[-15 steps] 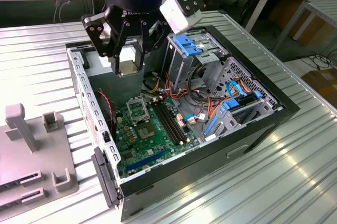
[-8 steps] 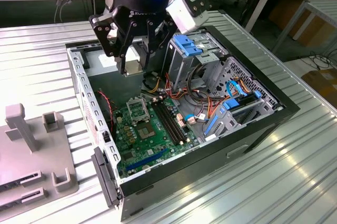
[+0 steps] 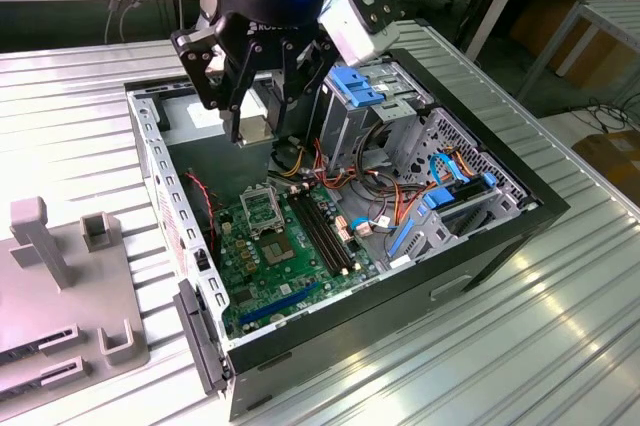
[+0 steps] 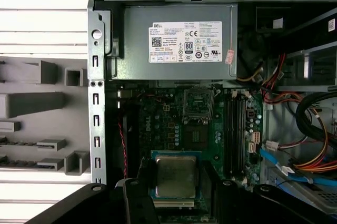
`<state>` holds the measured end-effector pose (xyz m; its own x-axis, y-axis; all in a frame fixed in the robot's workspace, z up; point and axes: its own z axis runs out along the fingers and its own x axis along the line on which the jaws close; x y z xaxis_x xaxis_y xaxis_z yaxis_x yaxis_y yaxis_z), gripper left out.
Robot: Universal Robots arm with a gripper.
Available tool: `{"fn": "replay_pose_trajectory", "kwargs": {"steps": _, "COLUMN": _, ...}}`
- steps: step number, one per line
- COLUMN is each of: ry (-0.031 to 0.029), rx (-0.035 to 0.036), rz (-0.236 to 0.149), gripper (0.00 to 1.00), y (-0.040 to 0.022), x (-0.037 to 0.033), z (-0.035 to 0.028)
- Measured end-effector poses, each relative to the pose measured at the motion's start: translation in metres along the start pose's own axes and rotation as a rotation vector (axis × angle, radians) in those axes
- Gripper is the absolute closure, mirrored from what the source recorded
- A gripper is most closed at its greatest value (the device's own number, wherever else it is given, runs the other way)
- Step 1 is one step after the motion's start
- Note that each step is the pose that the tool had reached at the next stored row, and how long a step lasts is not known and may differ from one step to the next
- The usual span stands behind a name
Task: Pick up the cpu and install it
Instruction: 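Place the cpu into insertion slot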
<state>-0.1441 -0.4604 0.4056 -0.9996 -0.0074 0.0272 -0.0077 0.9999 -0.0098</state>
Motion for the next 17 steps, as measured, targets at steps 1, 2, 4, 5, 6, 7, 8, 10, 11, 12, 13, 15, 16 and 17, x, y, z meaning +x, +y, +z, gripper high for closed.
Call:
{"fn": "replay_pose_trajectory", "kwargs": {"steps": 1, "ry": 0.0000, "rx": 0.0000, "rz": 0.000, "gripper": 0.53, "y": -0.0004, "x": 0.0000, "z": 0.0000}}
{"fn": "replay_pose_trajectory", "kwargs": {"steps": 2, "ry": 0.0000, "rx": 0.0000, "rz": 0.000, "gripper": 0.53, "y": -0.0006, "x": 0.0000, "z": 0.0000}}
{"fn": "replay_pose_trajectory", "kwargs": {"steps": 4, "ry": 0.0000, "rx": 0.0000, "rz": 0.000, "gripper": 0.53, "y": -0.0011, "x": 0.0000, "z": 0.0000}}
{"fn": "replay_pose_trajectory", "kwargs": {"steps": 5, "ry": 0.0000, "rx": 0.0000, "rz": 0.000, "gripper": 0.53, "y": -0.0013, "x": 0.0000, "z": 0.0000}}
{"fn": "replay_pose_trajectory", "kwargs": {"steps": 6, "ry": 0.0001, "rx": 0.0000, "rz": 0.000, "gripper": 0.53, "y": -0.0014, "x": 0.0000, "z": 0.0000}}
{"fn": "replay_pose_trajectory", "kwargs": {"steps": 7, "ry": 0.0000, "rx": 0.0000, "rz": 0.000, "gripper": 0.53, "y": -0.0017, "x": 0.0000, "z": 0.0000}}
{"fn": "replay_pose_trajectory", "kwargs": {"steps": 8, "ry": 0.0000, "rx": 0.0000, "rz": 0.000, "gripper": 0.53, "y": -0.0019, "x": 0.0000, "z": 0.0000}}
{"fn": "replay_pose_trajectory", "kwargs": {"steps": 10, "ry": 0.0000, "rx": 0.0000, "rz": 0.000, "gripper": 0.53, "y": -0.0022, "x": 0.0000, "z": 0.0000}}
{"fn": "replay_pose_trajectory", "kwargs": {"steps": 11, "ry": 0.0000, "rx": 0.0000, "rz": 0.000, "gripper": 0.53, "y": -0.0023, "x": 0.0000, "z": 0.0000}}
{"fn": "replay_pose_trajectory", "kwargs": {"steps": 12, "ry": 0.0000, "rx": 0.0000, "rz": 0.000, "gripper": 0.53, "y": -0.0025, "x": 0.0000, "z": 0.0000}}
{"fn": "replay_pose_trajectory", "kwargs": {"steps": 13, "ry": 0.0000, "rx": 0.0000, "rz": 0.000, "gripper": 0.53, "y": -0.0026, "x": 0.0000, "z": 0.0000}}
{"fn": "replay_pose_trajectory", "kwargs": {"steps": 15, "ry": 0.0000, "rx": 0.0000, "rz": 0.000, "gripper": 0.53, "y": -0.0032, "x": 0.0000, "z": 0.0000}}
{"fn": "replay_pose_trajectory", "kwargs": {"steps": 16, "ry": 0.0000, "rx": 0.0000, "rz": 0.000, "gripper": 0.53, "y": -0.0035, "x": 0.0000, "z": 0.0000}}
{"fn": "replay_pose_trajectory", "kwargs": {"steps": 17, "ry": 0.0000, "rx": 0.0000, "rz": 0.000, "gripper": 0.53, "y": -0.0038, "x": 0.0000, "z": 0.0000}}
